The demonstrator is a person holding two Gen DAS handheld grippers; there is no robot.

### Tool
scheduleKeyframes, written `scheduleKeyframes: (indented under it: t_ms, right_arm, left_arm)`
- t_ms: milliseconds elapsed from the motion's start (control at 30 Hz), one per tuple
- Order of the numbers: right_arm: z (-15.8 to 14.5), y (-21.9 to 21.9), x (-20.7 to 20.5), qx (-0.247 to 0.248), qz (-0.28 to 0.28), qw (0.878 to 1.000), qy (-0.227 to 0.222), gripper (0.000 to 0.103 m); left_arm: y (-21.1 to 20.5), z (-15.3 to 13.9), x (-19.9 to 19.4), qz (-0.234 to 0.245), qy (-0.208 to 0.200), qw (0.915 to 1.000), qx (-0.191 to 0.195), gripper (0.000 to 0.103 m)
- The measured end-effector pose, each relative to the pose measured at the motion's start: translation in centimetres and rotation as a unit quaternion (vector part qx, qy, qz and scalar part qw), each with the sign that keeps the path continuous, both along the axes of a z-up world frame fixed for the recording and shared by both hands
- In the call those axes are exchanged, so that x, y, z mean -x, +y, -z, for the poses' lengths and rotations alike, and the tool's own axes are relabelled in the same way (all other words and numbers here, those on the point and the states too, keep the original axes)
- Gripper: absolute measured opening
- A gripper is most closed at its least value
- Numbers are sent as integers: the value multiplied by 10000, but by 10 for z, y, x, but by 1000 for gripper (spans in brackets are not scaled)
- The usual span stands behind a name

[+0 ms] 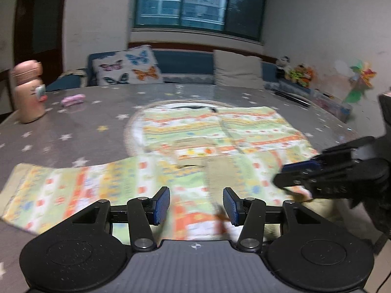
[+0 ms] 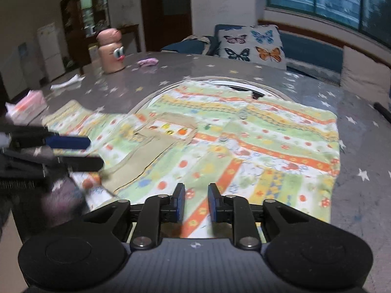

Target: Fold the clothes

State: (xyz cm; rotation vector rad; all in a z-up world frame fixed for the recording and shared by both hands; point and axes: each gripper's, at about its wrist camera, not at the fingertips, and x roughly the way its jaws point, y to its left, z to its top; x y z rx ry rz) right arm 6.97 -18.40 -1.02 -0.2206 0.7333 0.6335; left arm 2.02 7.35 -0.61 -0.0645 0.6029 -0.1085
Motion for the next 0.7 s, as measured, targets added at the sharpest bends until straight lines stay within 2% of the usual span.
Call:
scheduleKeyframes:
  t_ms: [167,333,433,500,700]
  right_arm:
    - [-9,12,12,11,-261,9995,-183,21]
    - [-3,32,18,98,-592,9980,-218,21]
    - [4,43,24,327,-738,9962,-313,21]
    - [4,45,27,401,-795,9951,-421,22]
    - [-3,39,27,275,-775,9959,-367,22]
  left_arm:
    - [33,0,13,-685,67,9976,-14,52]
    - [69,2,21,-1487,98,9888,-82,52]
    - [91,2,25,-2002,96,9796,-147,52]
    - [106,0,27,-2397,80,9706,-219,52]
    - [144,5,25,-3294,270,9437,-159,51]
